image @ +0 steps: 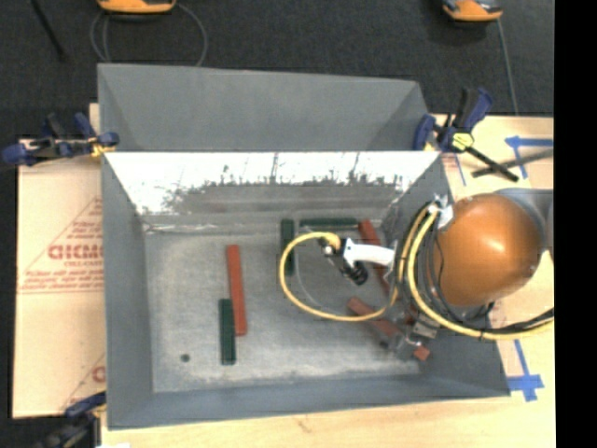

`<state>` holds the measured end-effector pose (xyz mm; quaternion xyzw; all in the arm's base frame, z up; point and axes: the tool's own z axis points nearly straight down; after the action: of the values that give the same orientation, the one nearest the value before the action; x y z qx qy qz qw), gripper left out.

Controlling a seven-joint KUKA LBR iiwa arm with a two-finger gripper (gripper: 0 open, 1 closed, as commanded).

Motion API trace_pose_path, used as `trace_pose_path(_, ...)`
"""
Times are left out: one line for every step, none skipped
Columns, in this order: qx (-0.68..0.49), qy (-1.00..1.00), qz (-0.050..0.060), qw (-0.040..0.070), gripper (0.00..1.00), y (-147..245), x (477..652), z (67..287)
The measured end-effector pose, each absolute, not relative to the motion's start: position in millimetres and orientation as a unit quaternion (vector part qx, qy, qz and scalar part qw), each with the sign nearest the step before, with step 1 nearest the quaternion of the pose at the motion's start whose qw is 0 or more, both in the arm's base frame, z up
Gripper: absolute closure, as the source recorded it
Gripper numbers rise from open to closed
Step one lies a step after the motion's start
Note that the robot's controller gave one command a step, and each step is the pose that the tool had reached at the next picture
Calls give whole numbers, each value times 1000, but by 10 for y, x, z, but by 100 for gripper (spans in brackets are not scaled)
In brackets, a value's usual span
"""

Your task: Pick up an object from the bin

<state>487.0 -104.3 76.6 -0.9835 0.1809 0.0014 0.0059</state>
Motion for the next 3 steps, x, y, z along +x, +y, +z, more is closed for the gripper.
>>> trace_pose_path(-972, 236, 2, 0, 100, -982, 4831, 978)
trace_pose_path(-973, 233, -1, 0, 100, -978, 4860, 1458)
trace_pose_path(-973, 231, -2, 0, 100, -883, 4935, 1929)
